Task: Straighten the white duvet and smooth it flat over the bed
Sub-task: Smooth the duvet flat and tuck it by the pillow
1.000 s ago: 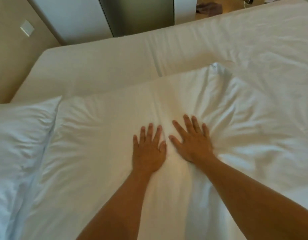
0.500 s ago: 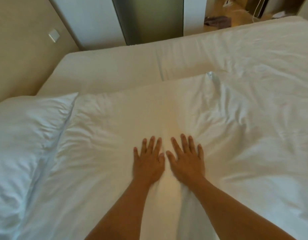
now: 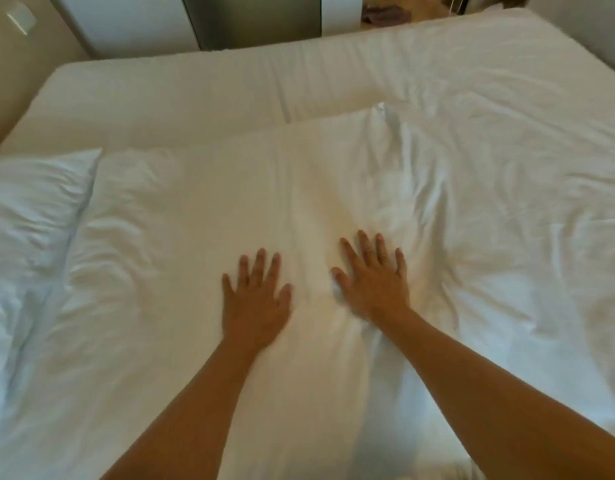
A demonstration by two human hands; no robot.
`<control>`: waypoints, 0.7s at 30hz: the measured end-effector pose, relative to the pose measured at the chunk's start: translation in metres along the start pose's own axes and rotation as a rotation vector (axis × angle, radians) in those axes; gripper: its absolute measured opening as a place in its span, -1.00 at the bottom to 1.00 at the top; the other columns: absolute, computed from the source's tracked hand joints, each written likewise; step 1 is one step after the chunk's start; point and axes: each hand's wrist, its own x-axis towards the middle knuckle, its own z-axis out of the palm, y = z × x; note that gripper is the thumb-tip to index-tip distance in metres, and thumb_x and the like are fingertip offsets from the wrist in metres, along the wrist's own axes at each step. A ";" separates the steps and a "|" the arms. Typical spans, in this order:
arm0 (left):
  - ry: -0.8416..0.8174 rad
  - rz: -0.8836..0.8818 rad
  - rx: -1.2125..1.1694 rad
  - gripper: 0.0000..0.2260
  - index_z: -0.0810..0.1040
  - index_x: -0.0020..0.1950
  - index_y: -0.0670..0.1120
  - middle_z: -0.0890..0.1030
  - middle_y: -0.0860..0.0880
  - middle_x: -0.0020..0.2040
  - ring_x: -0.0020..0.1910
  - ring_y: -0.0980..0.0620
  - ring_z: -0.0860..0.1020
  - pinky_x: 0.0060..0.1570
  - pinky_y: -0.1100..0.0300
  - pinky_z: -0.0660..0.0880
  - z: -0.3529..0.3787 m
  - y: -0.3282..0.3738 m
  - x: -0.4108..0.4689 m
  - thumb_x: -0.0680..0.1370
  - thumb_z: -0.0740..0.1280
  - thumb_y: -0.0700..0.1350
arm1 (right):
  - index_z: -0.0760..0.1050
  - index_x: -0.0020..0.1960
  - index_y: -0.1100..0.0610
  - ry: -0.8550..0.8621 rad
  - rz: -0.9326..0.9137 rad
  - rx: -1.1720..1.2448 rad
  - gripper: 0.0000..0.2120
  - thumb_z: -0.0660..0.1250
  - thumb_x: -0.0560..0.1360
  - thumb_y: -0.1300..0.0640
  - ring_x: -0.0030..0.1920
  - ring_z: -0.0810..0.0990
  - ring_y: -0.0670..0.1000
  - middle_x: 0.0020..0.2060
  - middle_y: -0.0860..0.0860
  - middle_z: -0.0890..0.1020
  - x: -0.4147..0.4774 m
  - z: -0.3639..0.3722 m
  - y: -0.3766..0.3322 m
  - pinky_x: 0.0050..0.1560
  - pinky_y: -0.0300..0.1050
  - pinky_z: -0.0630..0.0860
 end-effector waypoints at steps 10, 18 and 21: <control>0.089 -0.102 0.158 -0.40 0.08 0.57 0.16 0.13 0.03 0.58 0.54 -0.09 0.13 0.44 -0.20 0.02 0.001 -0.148 -0.042 0.55 -0.10 0.31 | -0.05 0.57 -0.18 0.022 0.140 -0.192 -0.24 -0.25 0.44 -0.45 0.57 -0.10 0.06 0.58 -0.06 -0.03 -0.024 -0.018 0.096 0.49 0.15 -0.14; 0.158 -0.153 0.113 -0.38 0.00 0.58 0.15 0.02 0.05 0.60 0.57 -0.04 -0.01 0.47 -0.17 -0.11 -0.026 -0.164 -0.041 0.53 -0.11 0.30 | -0.06 0.59 -0.01 0.159 -0.387 -0.260 -0.23 0.08 0.52 -0.33 0.57 -0.16 0.07 0.58 -0.05 -0.09 0.004 -0.031 -0.053 0.48 0.22 -0.14; 0.188 -0.194 0.093 -0.40 -0.09 0.59 0.15 -0.09 0.06 0.60 0.57 -0.03 -0.11 0.48 -0.17 -0.18 -0.043 -0.193 -0.046 0.57 -0.09 0.27 | -0.17 0.59 0.02 0.105 -0.634 -0.281 -0.10 0.24 0.48 -0.29 0.55 -0.29 0.06 0.56 -0.07 -0.24 0.015 -0.036 -0.149 0.48 0.22 -0.20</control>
